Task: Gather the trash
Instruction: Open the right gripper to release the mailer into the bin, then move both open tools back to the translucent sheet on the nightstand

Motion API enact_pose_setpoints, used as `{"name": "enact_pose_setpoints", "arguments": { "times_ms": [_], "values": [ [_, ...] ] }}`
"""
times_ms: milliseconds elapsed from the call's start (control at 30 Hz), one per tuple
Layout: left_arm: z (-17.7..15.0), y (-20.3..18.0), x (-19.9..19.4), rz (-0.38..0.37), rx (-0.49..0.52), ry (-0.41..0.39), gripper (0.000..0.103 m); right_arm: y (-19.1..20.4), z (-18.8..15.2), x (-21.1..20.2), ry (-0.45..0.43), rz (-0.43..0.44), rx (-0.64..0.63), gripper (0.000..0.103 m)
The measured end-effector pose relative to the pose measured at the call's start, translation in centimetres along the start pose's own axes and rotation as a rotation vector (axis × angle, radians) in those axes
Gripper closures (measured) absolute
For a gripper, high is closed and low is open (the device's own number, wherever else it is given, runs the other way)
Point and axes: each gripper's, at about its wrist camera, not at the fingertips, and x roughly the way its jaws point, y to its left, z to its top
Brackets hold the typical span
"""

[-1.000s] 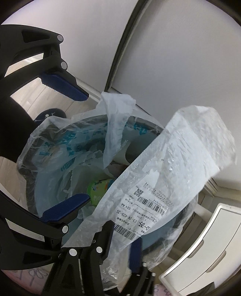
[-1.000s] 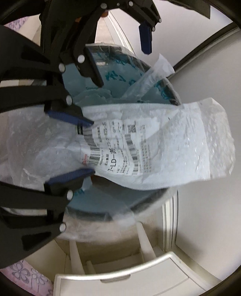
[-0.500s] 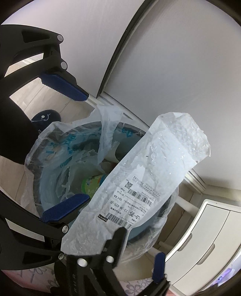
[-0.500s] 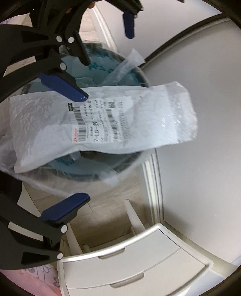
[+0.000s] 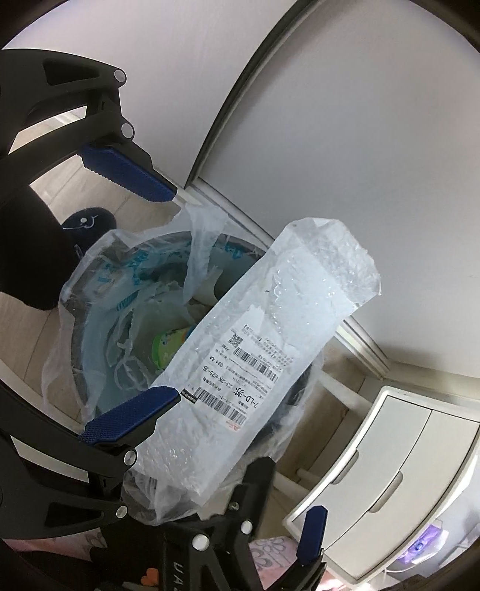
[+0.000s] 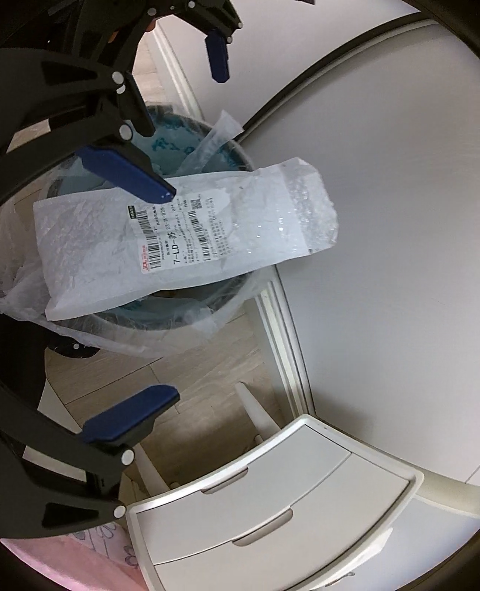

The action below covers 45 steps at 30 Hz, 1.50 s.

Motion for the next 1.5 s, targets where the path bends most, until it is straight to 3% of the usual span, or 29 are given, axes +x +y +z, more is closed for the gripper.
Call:
{"name": "enact_pose_setpoints", "arguments": {
  "times_ms": [300,600,1033,1500],
  "values": [
    [0.2,-0.1,-1.9,0.012,0.01,-0.013,0.006,-0.8,0.3,-3.0,-0.063,-0.001,0.035,0.007],
    [2.6,-0.9,-4.5,0.016,0.037,-0.064,0.006,-2.3,2.1,-6.3,-0.141,-0.008,0.073,0.007],
    [9.9,-4.3,-9.0,-0.007,0.117,-0.188,0.006,-7.1,6.0,-11.5,-0.254,-0.077,0.127,0.007],
    [20.8,-10.4,-11.7,-0.07,0.219,-0.296,0.006,-15.5,10.2,-16.2,-0.352,-0.195,0.206,0.007]
  ]
}}
